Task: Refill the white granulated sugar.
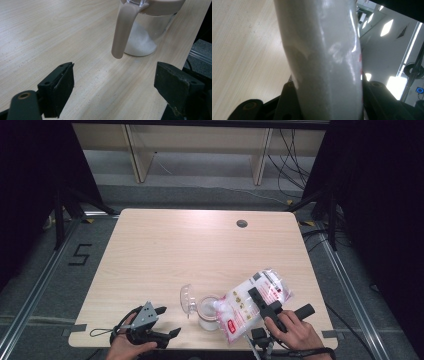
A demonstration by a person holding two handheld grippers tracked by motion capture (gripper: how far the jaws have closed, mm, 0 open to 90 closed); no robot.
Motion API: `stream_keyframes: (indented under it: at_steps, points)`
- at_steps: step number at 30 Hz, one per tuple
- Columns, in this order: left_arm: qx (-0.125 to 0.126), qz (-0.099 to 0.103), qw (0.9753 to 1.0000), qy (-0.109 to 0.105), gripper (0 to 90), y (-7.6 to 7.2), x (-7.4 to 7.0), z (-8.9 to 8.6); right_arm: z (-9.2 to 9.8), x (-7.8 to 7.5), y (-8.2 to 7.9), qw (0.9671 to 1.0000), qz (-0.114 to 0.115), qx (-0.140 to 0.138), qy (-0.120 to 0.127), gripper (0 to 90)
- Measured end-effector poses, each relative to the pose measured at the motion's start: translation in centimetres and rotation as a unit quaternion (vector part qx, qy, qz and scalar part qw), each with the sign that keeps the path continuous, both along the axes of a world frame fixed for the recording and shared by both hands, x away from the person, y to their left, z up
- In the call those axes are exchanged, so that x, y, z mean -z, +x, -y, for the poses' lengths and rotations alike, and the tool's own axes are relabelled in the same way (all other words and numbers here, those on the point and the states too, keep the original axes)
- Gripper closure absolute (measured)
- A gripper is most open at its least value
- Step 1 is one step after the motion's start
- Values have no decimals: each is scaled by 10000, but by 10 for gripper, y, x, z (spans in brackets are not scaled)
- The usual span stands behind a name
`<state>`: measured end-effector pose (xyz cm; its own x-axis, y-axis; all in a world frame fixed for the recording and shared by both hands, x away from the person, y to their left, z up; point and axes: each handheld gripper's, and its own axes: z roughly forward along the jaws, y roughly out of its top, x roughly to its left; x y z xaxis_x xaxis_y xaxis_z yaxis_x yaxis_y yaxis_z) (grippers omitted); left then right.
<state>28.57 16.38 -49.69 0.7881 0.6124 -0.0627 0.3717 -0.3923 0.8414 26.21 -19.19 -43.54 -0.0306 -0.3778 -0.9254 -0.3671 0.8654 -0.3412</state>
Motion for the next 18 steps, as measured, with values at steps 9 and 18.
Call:
stream_keyframes:
  at_steps: [9, 18]
  points:
    - [-7, -13, 10000, 24, 162, 0, 0, 0, 0, 0, 0, 10000, -4, -17, 13, 645]
    - [-30, -17, 10000, -61, 161, 0, 1, 1, 0, 0, 0, 10000, -24, -1, 8, 652]
